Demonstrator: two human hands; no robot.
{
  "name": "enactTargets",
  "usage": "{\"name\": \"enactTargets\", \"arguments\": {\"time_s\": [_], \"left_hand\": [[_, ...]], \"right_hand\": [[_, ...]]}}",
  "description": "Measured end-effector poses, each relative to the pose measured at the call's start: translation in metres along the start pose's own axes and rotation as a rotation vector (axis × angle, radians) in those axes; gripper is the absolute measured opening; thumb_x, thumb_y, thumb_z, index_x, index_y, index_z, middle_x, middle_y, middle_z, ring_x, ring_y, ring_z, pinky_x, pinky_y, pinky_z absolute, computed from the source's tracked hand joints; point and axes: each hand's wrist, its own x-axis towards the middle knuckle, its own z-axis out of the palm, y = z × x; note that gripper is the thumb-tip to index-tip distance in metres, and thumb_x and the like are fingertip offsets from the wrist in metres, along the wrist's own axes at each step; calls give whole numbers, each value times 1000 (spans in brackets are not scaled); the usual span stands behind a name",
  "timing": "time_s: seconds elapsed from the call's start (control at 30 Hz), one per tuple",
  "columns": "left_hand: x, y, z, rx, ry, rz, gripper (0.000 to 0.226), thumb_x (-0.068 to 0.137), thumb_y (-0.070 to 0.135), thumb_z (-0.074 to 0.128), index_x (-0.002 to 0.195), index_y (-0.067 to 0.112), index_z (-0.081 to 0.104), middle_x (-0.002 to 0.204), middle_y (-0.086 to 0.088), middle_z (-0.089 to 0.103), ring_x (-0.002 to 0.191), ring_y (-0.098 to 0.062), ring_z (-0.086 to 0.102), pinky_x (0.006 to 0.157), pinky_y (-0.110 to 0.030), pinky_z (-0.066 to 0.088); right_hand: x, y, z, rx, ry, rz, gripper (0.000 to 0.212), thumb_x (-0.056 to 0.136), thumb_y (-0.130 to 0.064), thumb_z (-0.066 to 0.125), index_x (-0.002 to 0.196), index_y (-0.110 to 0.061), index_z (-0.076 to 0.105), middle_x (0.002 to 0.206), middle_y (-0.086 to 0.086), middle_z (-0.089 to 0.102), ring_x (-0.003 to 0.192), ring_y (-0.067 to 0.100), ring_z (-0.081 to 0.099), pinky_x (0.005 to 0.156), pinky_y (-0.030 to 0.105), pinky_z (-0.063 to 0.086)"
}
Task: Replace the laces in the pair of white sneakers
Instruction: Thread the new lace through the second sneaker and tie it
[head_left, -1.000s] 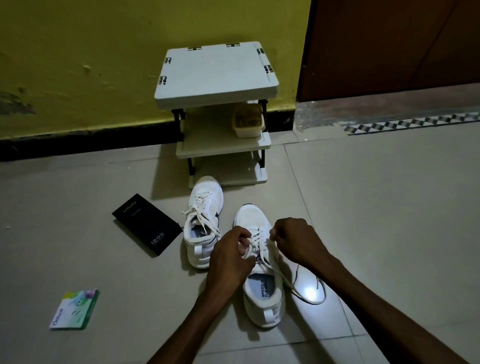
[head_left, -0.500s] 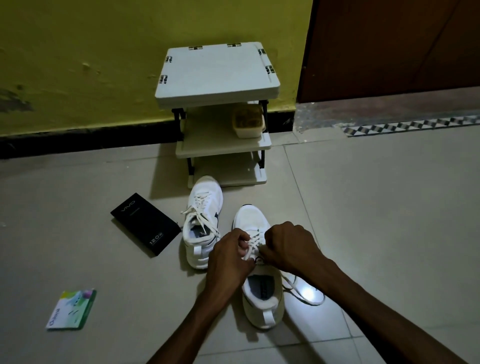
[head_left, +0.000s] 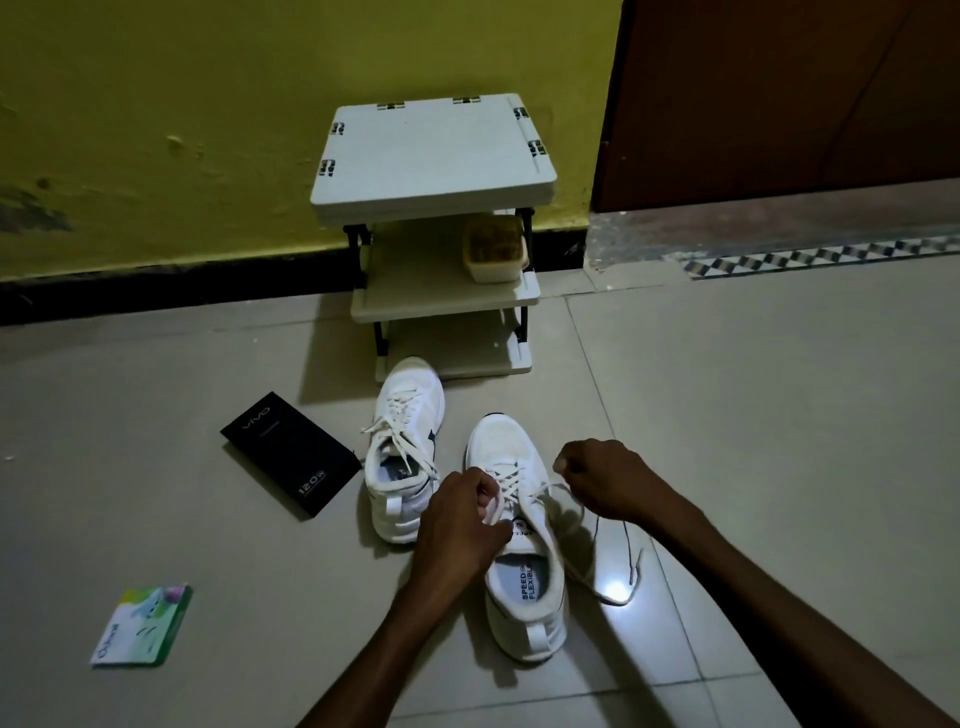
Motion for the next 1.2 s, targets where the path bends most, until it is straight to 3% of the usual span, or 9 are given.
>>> {"name": "enactTargets", "arguments": {"time_s": [0.1, 0.17, 0.3, 0.43, 0.6, 0.73, 0.93, 1.03, 1.2], "left_hand": [[0, 2, 0, -14, -9, 10, 28, 74, 22, 76, 95, 28, 58, 93, 9, 56, 72, 1, 51, 68, -17, 44], [1, 4, 0, -20, -13, 18, 26, 76, 23, 75, 97, 28, 60, 94, 9, 56, 72, 2, 51, 68, -16, 43], [4, 3, -2, -75, -7, 32, 23, 74, 22, 76, 92, 28, 63, 92, 9, 59, 80, -1, 57, 69, -12, 43], [13, 13, -7, -130, 32, 45, 21, 78, 21, 74, 95, 29, 66, 87, 6, 62, 74, -4, 57, 69, -18, 44], [28, 42, -17, -103, -99, 172, 17, 82, 34, 72, 99, 36, 67, 68, 11, 60, 56, 1, 55, 61, -21, 48], [43, 66, -36, -74, 128, 247, 12, 87, 27, 67, 79, 37, 69, 68, 15, 64, 65, -3, 60, 63, -25, 52], [51, 76, -70, -289, 311, 246, 6, 88, 23, 67, 88, 23, 73, 72, 7, 68, 66, -10, 65, 57, -25, 54], [46, 73, -65, -436, 302, 158, 7, 90, 14, 63, 95, 17, 67, 77, -1, 69, 64, -13, 68, 54, -25, 54], [35, 52, -48, -439, 64, -45, 16, 89, 13, 64, 101, 16, 53, 85, -7, 64, 64, -20, 67, 67, -39, 58]], "right_hand": [[1, -3, 4, 19, -128, -73, 23, 89, -12, 58, 110, -12, 67, 114, 4, 66, 104, 21, 61, 84, 29, 47], [1, -4, 10, 33, -177, -41, 11, 87, -13, 60, 91, -9, 69, 104, 11, 69, 88, 18, 60, 73, 27, 44], [-2, -6, 0, 223, -223, 56, 29, 83, -24, 56, 83, 3, 65, 86, 16, 64, 75, 17, 52, 67, 28, 37], [-13, -15, -33, 444, -117, 74, 30, 92, -29, 55, 68, -12, 57, 69, 2, 57, 66, 15, 46, 63, 27, 34], [-32, -44, -83, 476, 2, -34, 35, 96, -44, 52, 70, -22, 61, 78, -10, 59, 77, 5, 53, 64, 23, 36], [-47, -56, -102, 328, 70, -150, 27, 97, -34, 54, 78, -24, 71, 83, -11, 65, 82, 4, 57, 67, 23, 43], [-46, -36, -78, 15, -23, -128, 23, 87, -9, 62, 77, -26, 73, 81, -3, 72, 70, 9, 67, 73, 30, 56], [-42, -28, -55, 156, -113, -97, 17, 83, -3, 67, 71, -15, 70, 76, 3, 74, 65, 14, 72, 73, 35, 61], [-35, -27, -21, 725, 28, 18, 6, 83, 1, 70, 78, 3, 71, 69, 14, 72, 67, 23, 72, 73, 35, 61]]}}
